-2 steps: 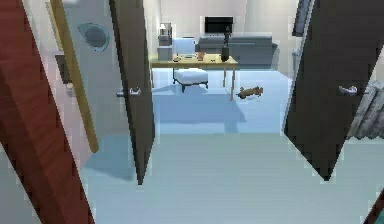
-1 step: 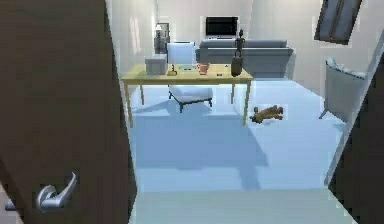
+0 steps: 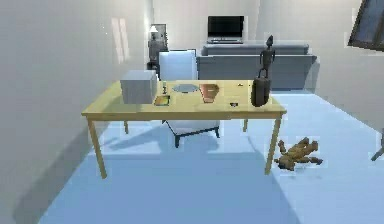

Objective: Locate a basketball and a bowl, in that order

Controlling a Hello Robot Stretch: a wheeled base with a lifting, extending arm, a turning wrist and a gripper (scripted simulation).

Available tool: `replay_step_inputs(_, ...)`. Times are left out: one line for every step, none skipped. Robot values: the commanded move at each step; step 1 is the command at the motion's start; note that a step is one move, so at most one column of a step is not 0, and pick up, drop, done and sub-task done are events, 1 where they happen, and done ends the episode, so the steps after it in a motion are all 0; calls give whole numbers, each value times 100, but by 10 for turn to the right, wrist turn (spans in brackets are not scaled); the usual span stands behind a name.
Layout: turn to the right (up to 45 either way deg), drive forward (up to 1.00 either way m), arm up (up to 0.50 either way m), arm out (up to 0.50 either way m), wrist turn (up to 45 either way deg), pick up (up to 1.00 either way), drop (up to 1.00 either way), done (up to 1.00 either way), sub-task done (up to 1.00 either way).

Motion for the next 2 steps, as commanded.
replay_step_inputs(0,85,0,0,0,0,0,0,0)
replay_step_inputs(0,0,0,0,0,0,0,100,0)
